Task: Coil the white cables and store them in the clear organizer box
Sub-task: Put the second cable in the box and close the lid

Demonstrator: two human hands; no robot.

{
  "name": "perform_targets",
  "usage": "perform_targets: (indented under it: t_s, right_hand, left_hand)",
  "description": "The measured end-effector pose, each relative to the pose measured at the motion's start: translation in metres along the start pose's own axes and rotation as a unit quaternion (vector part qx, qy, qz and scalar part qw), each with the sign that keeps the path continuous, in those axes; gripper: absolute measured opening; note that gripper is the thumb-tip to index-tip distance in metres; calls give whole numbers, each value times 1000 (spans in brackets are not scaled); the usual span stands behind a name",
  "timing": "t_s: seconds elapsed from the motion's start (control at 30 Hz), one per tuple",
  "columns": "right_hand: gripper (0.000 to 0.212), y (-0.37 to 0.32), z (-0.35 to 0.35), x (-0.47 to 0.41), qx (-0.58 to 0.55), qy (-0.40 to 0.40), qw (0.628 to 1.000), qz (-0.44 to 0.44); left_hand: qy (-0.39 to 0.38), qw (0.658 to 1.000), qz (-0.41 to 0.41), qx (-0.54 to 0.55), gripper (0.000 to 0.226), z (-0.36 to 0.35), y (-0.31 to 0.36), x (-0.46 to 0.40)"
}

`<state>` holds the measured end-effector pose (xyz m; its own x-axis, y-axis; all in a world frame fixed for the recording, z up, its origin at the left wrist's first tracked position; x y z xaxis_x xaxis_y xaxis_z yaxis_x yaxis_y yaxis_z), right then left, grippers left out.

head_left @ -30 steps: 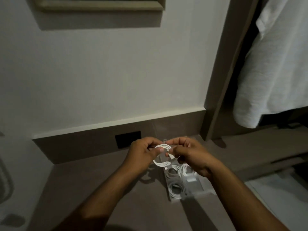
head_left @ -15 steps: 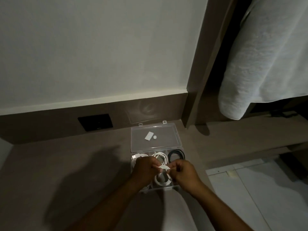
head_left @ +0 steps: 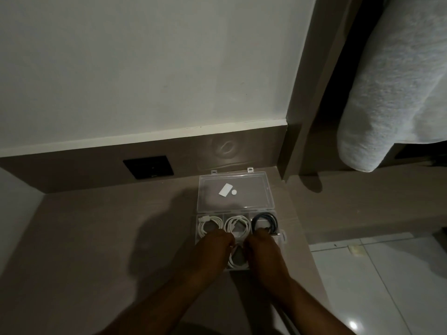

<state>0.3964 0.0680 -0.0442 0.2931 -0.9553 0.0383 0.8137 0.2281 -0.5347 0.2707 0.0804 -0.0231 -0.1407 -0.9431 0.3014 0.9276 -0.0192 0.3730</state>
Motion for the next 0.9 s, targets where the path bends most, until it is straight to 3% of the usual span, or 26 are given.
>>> perform_targets:
  t_s: [0.2,0.33,0.57,0.77,0.9]
  right_hand:
    - [20,5,11,12,2,-9,999,-31]
    - [24,0,10,17,59,-70,996,-14]
    - [20,-3,5,10,110,-111,988,-17]
    - [20,11,36,8,-46,2,999,-4]
    - [18,44,67,-18,-66,130,986,-82]
  left_hand:
    - [16,999,-35,6,20,5,-6,7]
    - [-40,997,-37,-55,31,-5,-9,3]
    - [-46,998,-28,-34,17,-10,-10,-7]
    - [0,995,1,103,13,7,-34,-24]
    - [75,971,113,195,13,33,-66,-57]
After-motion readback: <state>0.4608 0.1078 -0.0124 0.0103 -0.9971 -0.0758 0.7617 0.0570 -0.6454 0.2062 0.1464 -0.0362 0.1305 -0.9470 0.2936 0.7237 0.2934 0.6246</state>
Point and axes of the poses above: each hand's wrist, its own x-axis away from the middle knuckle, its own z-axis out of the back of the hand, y = z × x, the point moved 5 cm from there along -x, towards the middle knuckle, and after that the axes turned 11 degrees about z, right-handed, at the moved point
